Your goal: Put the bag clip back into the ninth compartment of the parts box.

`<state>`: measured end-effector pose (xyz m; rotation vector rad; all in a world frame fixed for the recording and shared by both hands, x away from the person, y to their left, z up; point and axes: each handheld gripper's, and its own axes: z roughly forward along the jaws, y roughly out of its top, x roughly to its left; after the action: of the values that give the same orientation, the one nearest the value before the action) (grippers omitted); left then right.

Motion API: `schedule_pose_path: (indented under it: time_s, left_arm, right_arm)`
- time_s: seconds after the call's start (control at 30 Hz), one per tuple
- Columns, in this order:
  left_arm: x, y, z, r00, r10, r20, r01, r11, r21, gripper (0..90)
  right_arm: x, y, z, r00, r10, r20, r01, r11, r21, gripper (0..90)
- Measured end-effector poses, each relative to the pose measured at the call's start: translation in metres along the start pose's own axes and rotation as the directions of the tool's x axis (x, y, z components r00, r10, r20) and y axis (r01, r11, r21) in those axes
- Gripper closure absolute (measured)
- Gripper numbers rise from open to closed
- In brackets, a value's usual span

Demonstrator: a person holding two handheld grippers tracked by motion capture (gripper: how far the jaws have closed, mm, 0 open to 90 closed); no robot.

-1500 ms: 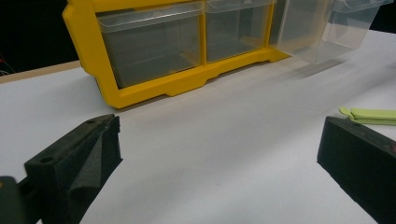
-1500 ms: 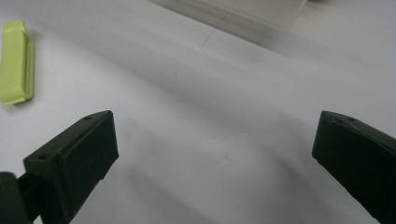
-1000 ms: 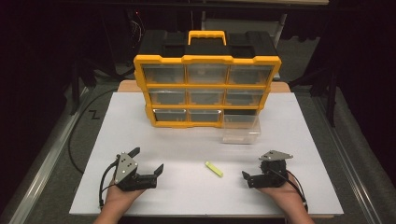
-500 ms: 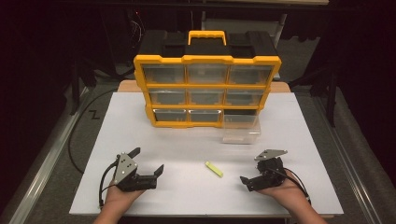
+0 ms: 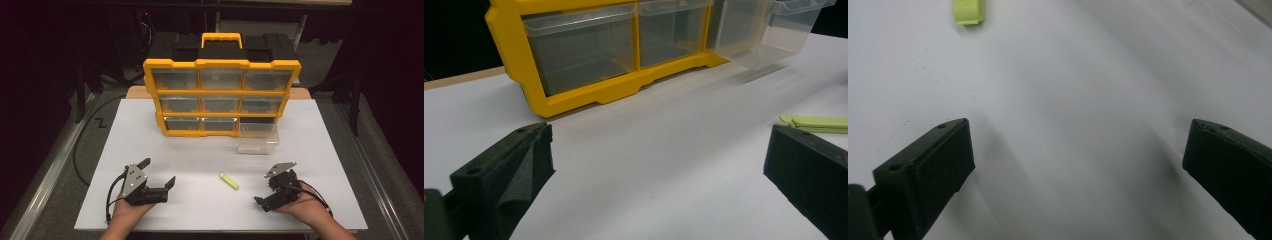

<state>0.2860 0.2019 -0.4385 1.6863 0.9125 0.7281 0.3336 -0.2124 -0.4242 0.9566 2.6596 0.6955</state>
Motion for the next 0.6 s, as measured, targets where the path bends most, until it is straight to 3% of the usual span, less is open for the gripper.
schedule_pose_path:
  time_s: [0.6]
  left_arm:
    - [0.000, 0.000, -0.001, 1.0000, 0.000, 0.003, 0.000, 1.0000, -0.005, 0.3]
  right_arm:
    - [0.013, 0.017, 0.006, 0.9972, -0.068, -0.030, 0.069, 0.997, 0.044, 4.3]
